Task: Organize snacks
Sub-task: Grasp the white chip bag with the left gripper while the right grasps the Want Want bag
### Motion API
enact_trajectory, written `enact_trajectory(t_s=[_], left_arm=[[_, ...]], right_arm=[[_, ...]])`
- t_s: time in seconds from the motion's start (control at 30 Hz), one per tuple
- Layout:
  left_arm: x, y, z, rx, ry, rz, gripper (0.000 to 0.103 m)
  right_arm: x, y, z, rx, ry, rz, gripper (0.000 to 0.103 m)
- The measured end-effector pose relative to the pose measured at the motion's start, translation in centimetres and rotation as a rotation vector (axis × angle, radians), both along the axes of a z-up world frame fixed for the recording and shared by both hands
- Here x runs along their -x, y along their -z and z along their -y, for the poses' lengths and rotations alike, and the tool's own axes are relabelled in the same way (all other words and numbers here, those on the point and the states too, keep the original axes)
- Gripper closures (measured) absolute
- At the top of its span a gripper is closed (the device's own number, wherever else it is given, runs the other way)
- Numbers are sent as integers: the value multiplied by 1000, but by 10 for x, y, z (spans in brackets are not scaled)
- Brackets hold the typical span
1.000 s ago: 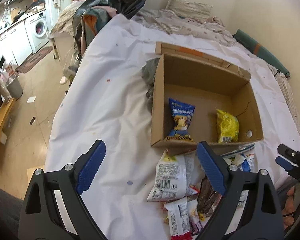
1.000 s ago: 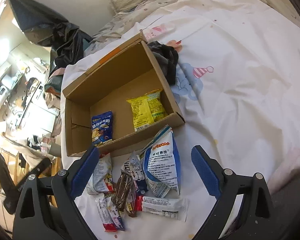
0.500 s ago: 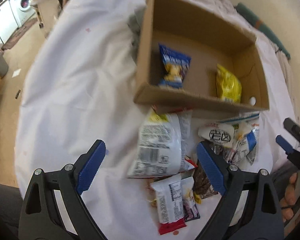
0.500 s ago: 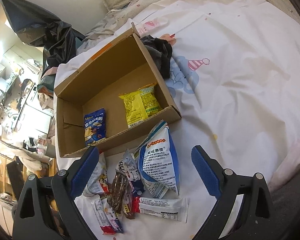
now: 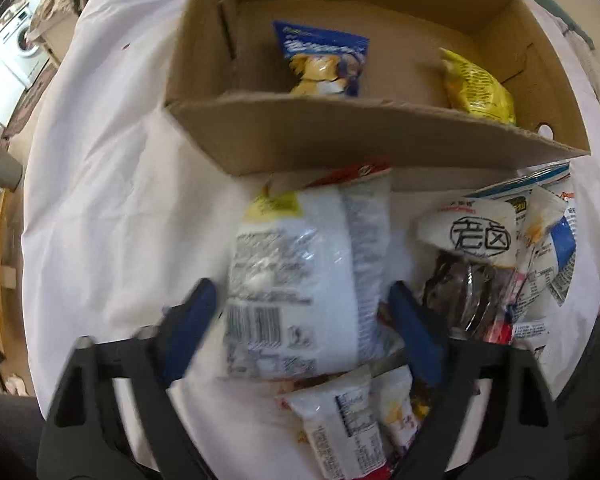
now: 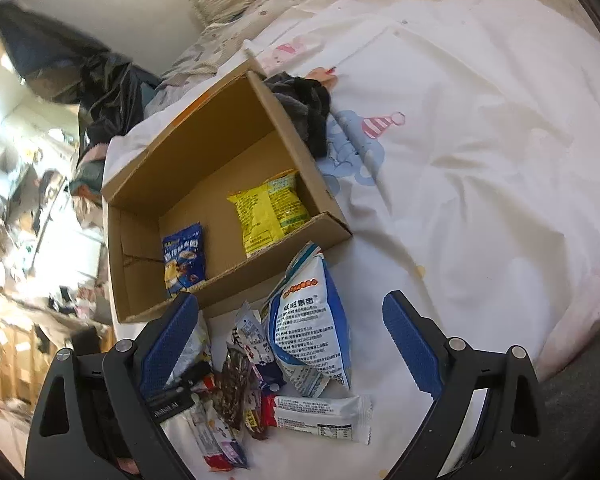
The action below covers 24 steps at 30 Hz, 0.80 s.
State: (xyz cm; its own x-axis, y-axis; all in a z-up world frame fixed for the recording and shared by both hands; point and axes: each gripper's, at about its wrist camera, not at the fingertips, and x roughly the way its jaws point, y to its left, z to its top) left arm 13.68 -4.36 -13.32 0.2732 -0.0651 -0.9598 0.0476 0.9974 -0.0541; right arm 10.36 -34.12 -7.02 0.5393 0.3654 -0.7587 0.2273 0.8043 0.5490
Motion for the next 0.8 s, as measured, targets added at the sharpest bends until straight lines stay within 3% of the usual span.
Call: enact_trajectory(t_s=[0.2, 0.27, 0.4, 0.57, 0.73, 0.77, 0.8], left_arm=[[7, -10, -7, 24, 15, 24, 59], [11, -16, -8, 34, 12, 23, 61], [32, -41, -18, 27, 9, 49, 61], [62, -77, -37, 84, 15, 128, 61], [67, -98, -64, 110, -94, 232, 61], [64, -96, -63, 108, -100, 244, 61], [63, -98, -64, 106, -109, 259, 61]], right_arm=[[-9, 20, 6, -58, 15, -104, 8], [-12, 21, -1, -39, -16, -111, 10], [-16, 29, -9, -2, -53, -161, 25], [-24, 46, -16, -16, -86, -230, 27], [-31, 67, -32, -5, -134, -305, 27], [-32, 71, -35, -6, -144, -317, 29], [-32, 75, -37, -16, -154, -326, 39]])
